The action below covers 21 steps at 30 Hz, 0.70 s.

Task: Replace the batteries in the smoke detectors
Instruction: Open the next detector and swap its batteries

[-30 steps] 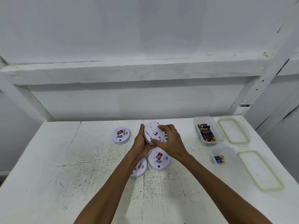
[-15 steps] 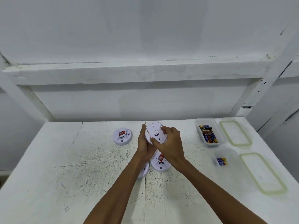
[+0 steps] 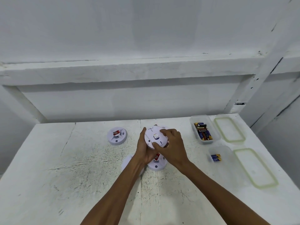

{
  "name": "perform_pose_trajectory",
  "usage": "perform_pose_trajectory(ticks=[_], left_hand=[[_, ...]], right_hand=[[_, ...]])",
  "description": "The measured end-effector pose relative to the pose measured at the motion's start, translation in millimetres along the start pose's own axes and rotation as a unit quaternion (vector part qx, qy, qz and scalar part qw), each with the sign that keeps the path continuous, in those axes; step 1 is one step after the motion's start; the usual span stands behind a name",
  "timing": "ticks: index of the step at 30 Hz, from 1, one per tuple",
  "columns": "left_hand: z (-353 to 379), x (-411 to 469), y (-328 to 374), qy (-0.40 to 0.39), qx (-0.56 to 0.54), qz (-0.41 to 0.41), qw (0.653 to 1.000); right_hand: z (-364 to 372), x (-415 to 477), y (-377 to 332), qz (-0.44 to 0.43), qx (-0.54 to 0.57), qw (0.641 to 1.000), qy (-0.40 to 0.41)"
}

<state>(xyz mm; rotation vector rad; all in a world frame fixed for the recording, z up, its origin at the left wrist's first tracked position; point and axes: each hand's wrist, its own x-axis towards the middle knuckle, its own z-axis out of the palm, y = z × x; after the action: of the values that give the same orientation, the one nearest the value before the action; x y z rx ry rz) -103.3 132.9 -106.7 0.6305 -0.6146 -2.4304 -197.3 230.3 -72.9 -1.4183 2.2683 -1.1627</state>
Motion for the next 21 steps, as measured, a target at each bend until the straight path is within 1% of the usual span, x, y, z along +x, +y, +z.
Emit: perform_pose_trajectory(ticks=[3,7,11,14,21], left_hand=[[0.5,0.8,3.6,0.001,0.012,-0.008,1.000],[7.8,-1.0,7.7,0.013,-0.007,-0.020,1.000],[5.0,-2.1,9.4,0.010,-0.017,-0.027,0.999],[0.0,-4.2,9.4,0.010,-0.005,-0.049,0.999],[-8.2,-8.3,9.4,0.017,0.023,-0.056,0.998]], right_hand=[[-3.1,3.6,-4.2,0.007,-0.035,0.999,-0.020],[-5.6,12.0,-13.2,0.011,-0.067,0.998,0.005],[-8.3,19.1,-21.8,0.012,-0.142,0.989,-0.033],[-7.9,20.2,-25.0,0.005,-0.183,0.982,-0.045],[-9.6,25.0,-21.7,0.028,-0.168,0.982,-0.079]])
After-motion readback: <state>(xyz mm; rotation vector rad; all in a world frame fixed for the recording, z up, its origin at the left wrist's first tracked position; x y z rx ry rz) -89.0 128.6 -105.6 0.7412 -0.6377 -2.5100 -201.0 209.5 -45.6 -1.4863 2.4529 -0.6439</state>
